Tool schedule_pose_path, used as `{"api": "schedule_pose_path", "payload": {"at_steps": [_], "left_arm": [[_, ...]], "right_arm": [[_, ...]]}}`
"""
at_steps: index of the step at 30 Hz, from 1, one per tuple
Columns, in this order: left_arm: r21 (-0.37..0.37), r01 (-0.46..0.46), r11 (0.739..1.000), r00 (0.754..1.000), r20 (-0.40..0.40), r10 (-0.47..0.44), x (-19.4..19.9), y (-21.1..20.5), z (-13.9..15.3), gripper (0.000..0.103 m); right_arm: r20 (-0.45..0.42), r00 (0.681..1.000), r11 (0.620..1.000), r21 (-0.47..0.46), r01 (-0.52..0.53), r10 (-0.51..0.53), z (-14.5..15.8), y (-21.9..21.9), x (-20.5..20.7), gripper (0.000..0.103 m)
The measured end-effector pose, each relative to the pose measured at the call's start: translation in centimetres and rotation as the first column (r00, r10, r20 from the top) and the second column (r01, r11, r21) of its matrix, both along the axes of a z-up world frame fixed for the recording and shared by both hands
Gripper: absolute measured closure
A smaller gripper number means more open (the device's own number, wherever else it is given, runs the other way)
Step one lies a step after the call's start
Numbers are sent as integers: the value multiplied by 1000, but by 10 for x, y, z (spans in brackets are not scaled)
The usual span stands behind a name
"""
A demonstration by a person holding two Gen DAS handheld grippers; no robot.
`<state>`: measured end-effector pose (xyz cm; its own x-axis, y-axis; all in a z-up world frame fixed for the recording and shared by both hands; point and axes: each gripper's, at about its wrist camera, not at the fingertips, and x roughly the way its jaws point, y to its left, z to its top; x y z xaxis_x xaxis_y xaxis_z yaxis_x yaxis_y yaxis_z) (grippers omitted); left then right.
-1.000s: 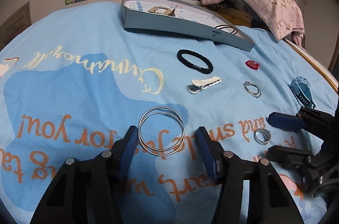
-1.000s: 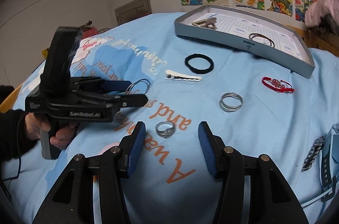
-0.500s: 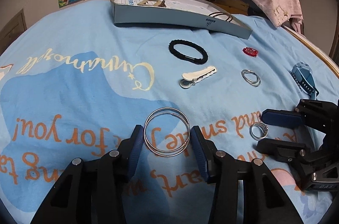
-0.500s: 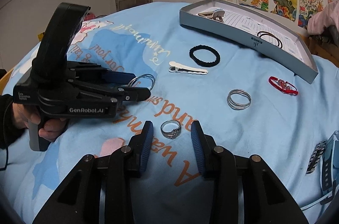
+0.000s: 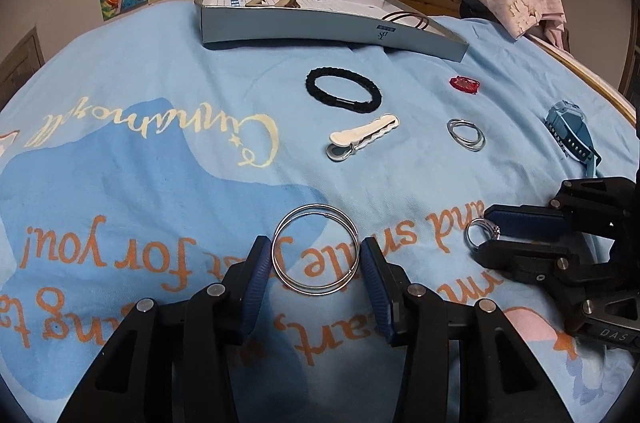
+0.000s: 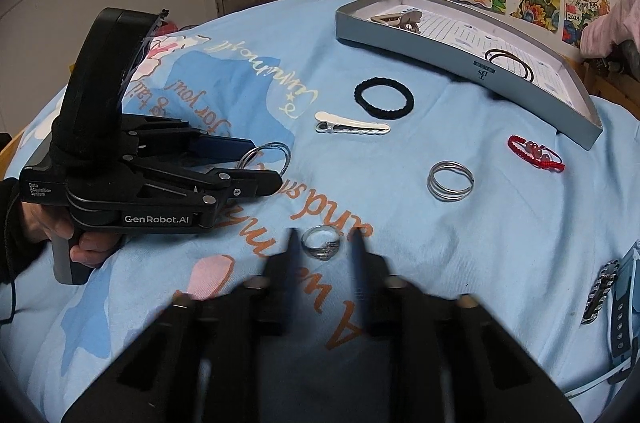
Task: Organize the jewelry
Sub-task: 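Grasp the silver bangles with the left tool while the right tool grasps the silver ring, then carry the bangles and ring into the grey tray and open both tools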
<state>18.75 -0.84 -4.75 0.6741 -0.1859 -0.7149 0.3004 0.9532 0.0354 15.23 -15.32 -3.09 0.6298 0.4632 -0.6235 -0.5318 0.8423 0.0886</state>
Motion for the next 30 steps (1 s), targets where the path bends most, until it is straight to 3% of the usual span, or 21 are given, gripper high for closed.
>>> {"api": "schedule_pose_path", "payload": {"at_steps": [7, 17, 30], "left_arm": [[-100, 49, 994, 999, 28, -47, -10, 7, 7, 60], [-173, 19, 985, 997, 77, -6, -13, 11, 29, 60], [-182, 12, 983, 986, 164, 19, 15, -30, 75, 60]], "right_arm": [[17, 1000, 1000, 19, 3, -3, 1, -3, 0, 85], [61, 997, 996, 84, 42, -47, 10, -20, -5, 86], [139, 974, 968, 198, 151, -181, 44, -66, 7, 86]]}}
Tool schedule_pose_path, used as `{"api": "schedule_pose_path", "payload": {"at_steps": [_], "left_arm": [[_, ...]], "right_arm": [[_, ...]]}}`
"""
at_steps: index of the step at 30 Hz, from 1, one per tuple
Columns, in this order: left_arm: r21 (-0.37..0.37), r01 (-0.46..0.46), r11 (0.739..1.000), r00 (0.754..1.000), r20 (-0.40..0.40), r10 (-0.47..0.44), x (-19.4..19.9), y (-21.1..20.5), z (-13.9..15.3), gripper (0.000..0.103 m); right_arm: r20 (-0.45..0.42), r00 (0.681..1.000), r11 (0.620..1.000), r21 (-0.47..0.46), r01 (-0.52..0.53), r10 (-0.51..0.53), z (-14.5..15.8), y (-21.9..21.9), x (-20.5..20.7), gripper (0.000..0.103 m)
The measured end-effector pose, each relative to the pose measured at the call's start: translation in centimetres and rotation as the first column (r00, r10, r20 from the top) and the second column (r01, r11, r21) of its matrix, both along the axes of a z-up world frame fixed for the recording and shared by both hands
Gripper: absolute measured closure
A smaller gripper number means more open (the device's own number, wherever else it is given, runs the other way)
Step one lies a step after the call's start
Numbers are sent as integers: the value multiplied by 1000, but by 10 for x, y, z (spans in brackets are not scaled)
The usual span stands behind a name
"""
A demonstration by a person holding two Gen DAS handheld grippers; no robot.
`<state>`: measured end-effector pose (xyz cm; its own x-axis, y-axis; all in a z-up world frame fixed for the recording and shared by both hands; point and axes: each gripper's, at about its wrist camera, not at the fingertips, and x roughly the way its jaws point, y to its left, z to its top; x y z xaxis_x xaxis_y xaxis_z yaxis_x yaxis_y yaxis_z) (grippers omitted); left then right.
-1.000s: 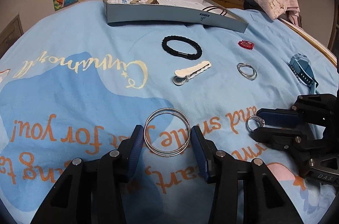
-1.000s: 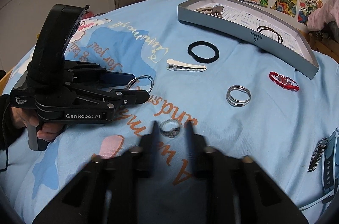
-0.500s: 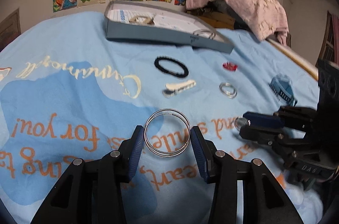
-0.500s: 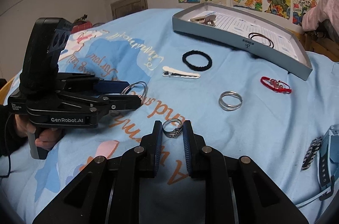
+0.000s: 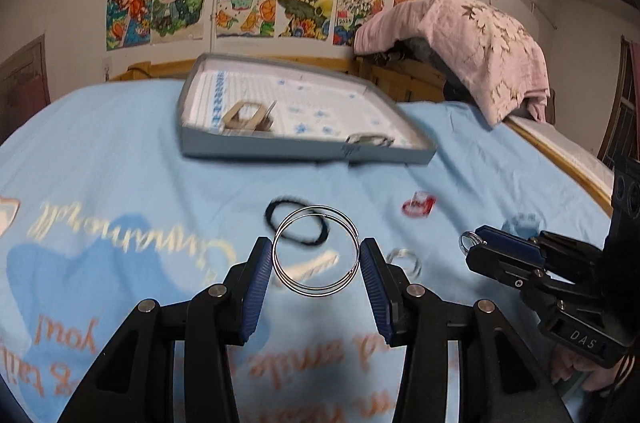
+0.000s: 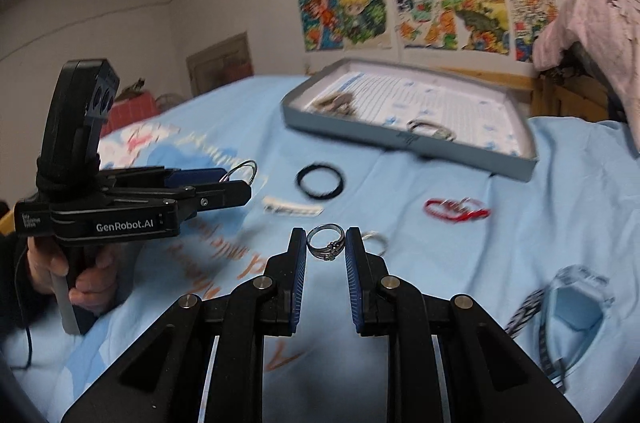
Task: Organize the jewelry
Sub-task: 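Carry the bangles and ring into the grey tray and open both tools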
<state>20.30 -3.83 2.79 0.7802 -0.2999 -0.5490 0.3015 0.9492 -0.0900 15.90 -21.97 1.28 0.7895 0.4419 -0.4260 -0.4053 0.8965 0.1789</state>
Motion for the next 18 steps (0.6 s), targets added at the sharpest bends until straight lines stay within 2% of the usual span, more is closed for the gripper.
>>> {"api": "schedule_pose_path", "payload": {"at_steps": [6, 10, 14, 16, 18], "left_arm": [[-62, -5, 998, 1000, 10, 6, 45, -19, 18, 60], [-65, -33, 997, 999, 37, 36, 89, -31, 26, 60], [-64, -62, 996, 998, 23, 63, 137, -39, 26, 60], [-26, -67, 997, 998, -5, 66, 159, -48, 20, 60], [27, -80, 996, 996, -36, 81, 173, -55, 14, 60]], "right_arm": [[37, 997, 996, 56, 70, -72, 26, -33, 29, 85], [46, 993, 994, 33, 109, -110, 47, -49, 72, 86], [-1, 989, 989, 32, 148, -148, 53, -65, 131, 86], [-41, 987, 987, 27, 157, -155, 48, -66, 160, 86], [-117, 982, 987, 52, 154, -147, 37, -69, 189, 85]]}}
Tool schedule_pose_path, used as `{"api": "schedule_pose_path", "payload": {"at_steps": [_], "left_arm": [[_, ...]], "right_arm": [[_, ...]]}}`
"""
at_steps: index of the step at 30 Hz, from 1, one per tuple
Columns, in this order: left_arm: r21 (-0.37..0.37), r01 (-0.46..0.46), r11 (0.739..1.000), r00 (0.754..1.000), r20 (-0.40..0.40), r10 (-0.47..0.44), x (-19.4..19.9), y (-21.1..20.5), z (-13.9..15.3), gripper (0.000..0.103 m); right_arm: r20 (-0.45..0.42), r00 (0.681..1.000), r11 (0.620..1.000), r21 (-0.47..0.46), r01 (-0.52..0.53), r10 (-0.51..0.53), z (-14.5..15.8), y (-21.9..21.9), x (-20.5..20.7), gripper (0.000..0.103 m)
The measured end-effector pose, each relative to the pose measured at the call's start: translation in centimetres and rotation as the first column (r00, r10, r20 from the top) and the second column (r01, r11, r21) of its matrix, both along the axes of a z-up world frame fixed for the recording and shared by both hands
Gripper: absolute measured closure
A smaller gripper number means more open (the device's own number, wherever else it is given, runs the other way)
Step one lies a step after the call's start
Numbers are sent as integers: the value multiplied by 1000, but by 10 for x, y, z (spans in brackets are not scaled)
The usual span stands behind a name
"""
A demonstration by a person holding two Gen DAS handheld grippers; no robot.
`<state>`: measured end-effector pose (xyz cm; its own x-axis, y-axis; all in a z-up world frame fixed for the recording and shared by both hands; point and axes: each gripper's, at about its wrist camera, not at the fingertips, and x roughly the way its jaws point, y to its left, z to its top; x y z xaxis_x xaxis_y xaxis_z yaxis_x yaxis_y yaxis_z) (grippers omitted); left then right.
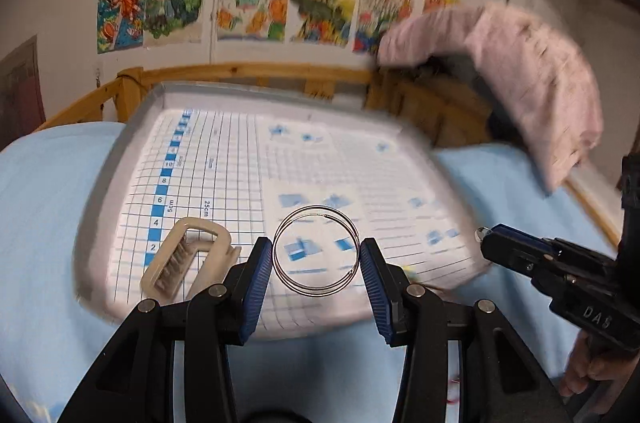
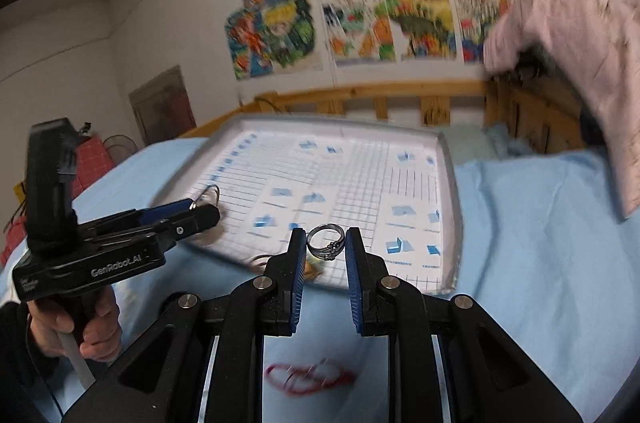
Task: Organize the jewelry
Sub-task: 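Carry the bangles and ring into the grey tray and open both tools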
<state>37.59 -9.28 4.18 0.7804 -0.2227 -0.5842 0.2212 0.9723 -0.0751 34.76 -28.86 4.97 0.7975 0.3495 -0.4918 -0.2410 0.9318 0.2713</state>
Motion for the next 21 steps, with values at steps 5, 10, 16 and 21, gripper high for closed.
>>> {"api": "schedule_pose_path", "payload": {"at_steps": [5, 10, 16, 21], "left_arm": [[29, 18, 999, 999, -29, -18, 15, -5, -12, 60], [21, 4, 1000, 999, -51, -3, 17, -2, -22, 60], [-14, 10, 1000, 1000, -4, -10, 10, 3, -18, 43], [-59, -3, 998, 1000, 26, 4, 5, 8, -14, 36]], "right_arm": [[-137, 990, 997, 77, 18, -7, -27, -5, 43, 85], [-174, 984, 998, 46, 39, -30, -39, 3, 54, 85], [-192, 979, 998, -6, 64, -64, -43, 7, 52, 85], [-171, 980, 994, 27, 104, -98, -36, -8, 44, 73]]}}
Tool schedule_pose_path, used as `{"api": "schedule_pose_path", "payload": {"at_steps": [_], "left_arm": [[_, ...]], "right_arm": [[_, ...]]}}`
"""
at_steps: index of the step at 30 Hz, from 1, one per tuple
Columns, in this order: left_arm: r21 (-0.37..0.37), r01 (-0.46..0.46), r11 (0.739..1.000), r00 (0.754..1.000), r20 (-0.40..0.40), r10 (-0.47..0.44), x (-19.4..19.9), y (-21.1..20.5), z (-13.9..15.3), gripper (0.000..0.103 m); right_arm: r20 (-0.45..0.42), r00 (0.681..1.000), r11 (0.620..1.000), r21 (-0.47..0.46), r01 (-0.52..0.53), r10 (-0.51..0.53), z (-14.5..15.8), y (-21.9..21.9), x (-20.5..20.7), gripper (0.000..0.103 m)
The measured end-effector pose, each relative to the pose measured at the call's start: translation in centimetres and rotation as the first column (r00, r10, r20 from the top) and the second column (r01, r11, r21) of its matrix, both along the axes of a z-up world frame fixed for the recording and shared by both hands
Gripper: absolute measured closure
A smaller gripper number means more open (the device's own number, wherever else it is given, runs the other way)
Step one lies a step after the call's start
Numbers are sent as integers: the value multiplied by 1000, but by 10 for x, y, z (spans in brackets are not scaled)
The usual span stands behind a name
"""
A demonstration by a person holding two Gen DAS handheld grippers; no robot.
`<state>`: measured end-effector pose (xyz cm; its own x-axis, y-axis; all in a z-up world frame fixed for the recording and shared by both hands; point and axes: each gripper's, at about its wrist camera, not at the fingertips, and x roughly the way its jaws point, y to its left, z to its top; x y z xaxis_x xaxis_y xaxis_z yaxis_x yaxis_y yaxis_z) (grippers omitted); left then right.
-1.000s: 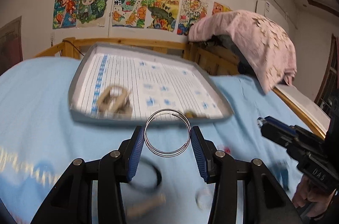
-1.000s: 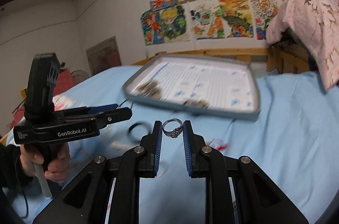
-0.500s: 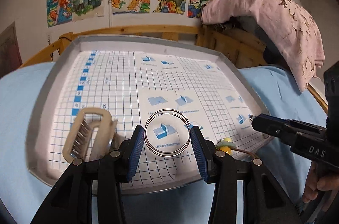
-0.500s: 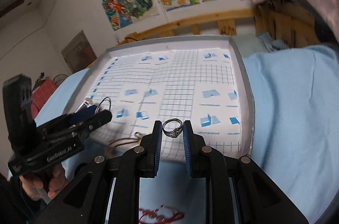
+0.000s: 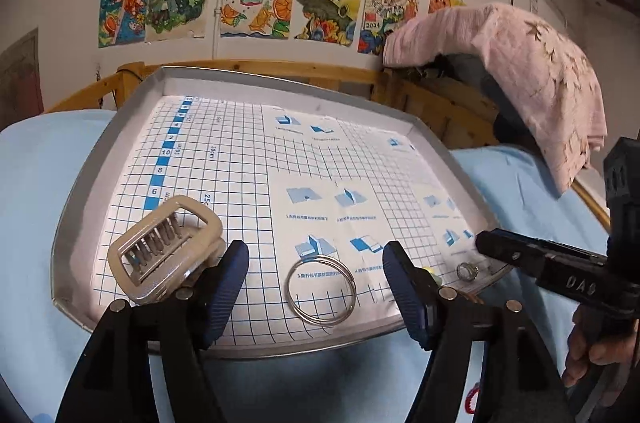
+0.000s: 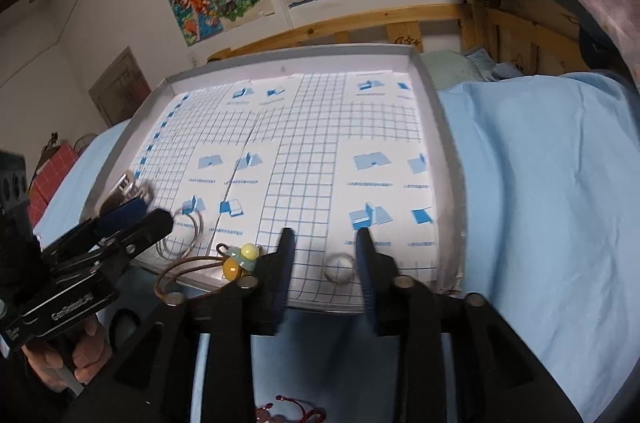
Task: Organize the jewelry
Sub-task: 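Carry the bangles and ring into the grey tray and open both tools, then withdraw both tools from the tray back over the bed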
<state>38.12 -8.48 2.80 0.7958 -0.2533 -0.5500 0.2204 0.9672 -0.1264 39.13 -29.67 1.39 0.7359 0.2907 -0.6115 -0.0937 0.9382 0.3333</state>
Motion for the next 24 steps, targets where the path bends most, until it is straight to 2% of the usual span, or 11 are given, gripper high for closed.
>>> {"api": "schedule_pose_path", "payload": {"at_steps": [3, 5, 7, 9, 12, 14, 19, 24], "left_arm": [[-48, -10, 999, 1000, 10, 11, -3, 5, 5, 30], [-88, -21, 996, 999, 25, 23, -10, 9, 12, 23], [-110, -30, 993, 998, 45, 35, -19, 10, 21, 18], [-120, -34, 992, 997, 60, 41, -28, 11, 29, 6], [-137, -60, 989, 992, 103, 74, -53, 12, 48, 0], [-140, -82, 987, 985, 137, 101, -76, 12, 60, 0], [-153, -158, 976, 950, 246, 192, -146, 17, 82, 0], [-163, -192, 968, 923, 306, 235, -210, 24, 83, 0]], "right_arm": [[20, 999, 999, 32, 38, -38, 8, -16, -8, 73], [41, 997, 997, 42, 61, -63, 15, -26, -18, 64], [71, 994, 996, 43, 76, -79, 24, -36, -28, 59], [103, 991, 996, 49, 80, -85, 34, -43, -41, 54], [166, 980, 994, 46, 103, -109, 51, -51, -70, 31], [221, 965, 990, 26, 136, -138, 61, -55, -95, 11], [366, 919, 986, -25, 166, -145, 88, -59, -164, 1], [502, 857, 976, -103, 193, -116, 106, -46, -241, 1]]}}
